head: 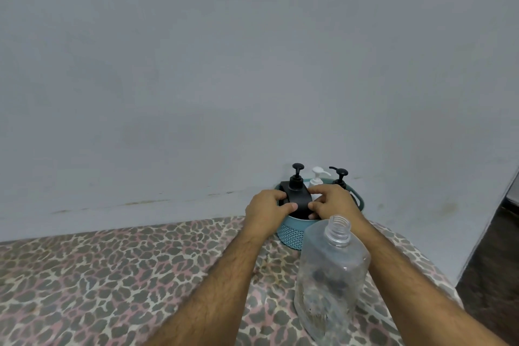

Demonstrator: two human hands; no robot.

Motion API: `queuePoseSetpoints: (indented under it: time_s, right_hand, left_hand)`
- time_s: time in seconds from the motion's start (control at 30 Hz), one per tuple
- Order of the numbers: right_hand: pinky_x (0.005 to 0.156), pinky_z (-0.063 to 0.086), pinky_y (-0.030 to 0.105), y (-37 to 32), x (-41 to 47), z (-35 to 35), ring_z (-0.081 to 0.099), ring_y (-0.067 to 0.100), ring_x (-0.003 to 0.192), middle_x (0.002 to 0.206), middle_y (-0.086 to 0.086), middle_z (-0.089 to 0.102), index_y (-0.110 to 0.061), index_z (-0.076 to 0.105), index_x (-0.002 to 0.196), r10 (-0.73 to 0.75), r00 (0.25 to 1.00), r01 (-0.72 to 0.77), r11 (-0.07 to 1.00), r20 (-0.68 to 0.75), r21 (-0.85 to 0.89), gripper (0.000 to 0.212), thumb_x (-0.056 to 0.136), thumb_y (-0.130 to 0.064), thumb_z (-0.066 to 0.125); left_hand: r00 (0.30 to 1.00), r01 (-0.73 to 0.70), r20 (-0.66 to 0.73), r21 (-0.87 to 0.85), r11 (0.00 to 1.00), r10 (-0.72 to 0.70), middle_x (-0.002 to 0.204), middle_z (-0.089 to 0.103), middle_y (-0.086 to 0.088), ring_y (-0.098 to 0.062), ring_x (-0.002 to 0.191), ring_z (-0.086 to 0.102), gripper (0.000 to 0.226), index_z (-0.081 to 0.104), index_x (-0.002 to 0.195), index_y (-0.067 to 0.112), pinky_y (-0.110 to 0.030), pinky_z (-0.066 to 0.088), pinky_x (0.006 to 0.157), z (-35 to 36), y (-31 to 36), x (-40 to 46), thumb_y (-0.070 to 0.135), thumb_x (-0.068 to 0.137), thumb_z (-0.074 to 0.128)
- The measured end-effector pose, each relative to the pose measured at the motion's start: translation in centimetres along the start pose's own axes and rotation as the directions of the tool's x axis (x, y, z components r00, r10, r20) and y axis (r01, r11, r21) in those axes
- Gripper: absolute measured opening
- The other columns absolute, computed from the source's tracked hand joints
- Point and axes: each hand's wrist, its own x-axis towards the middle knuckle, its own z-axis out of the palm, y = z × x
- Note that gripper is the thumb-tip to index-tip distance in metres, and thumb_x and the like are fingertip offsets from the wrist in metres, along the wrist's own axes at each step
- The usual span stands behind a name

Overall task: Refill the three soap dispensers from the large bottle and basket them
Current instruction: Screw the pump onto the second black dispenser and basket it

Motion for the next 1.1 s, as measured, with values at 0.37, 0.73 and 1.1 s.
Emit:
queuePoseSetpoints:
  time_s: [0.37,0.73,1.1]
  right_hand:
    - [0.09,0.049,0.036,0.8,1.0,0.9,0.055,0.027,0.115,0.124,0.008,0.056,-0.028,0.061,0.132,-0.103,0.982,0.172,0.825,0.157,-0.539,0.039,0.094,-0.027,0.057]
    - [0.077,0.043,0.028,1.0,-0.3,-0.3,0.054,0.013,0.075,0.083,-0.002,0.062,-0.027,0.072,0.111,-0.199,0.979,0.205,0.946,0.048,-0.251,0.027,0.09,-0.011,0.064]
    - [0.061,0.053,0.022,1.9,-10.2,-2.9,0.068,0.011,0.071,0.085,0.007,0.073,-0.014,0.074,0.09,0.013,0.945,0.152,0.867,-0.327,0.475,0.016,0.091,-0.003,0.063]
  left_hand:
    - [0.995,-0.032,-0.093,0.105,0.994,0.042,0.131,0.064,0.002,-0.017,0.121,0.057,0.042,0.065,0.129,0.021,-0.03,0.043,0.102,-0.2,0.3,-0.9,0.031,0.088,0.071]
    - [0.986,-0.15,-0.012,0.38,0.913,0.167,0.13,0.063,0.004,-0.02,0.121,0.056,0.038,0.06,0.133,0.026,-0.037,0.044,0.099,-0.5,0.5,-1.4,0.037,0.097,0.053]
    - [0.997,-0.079,-0.032,-0.345,0.935,0.072,0.118,0.07,0.007,0.004,0.105,0.063,0.031,0.068,0.124,0.017,-0.018,0.05,0.095,-0.9,0.0,-9.5,0.028,0.096,0.062]
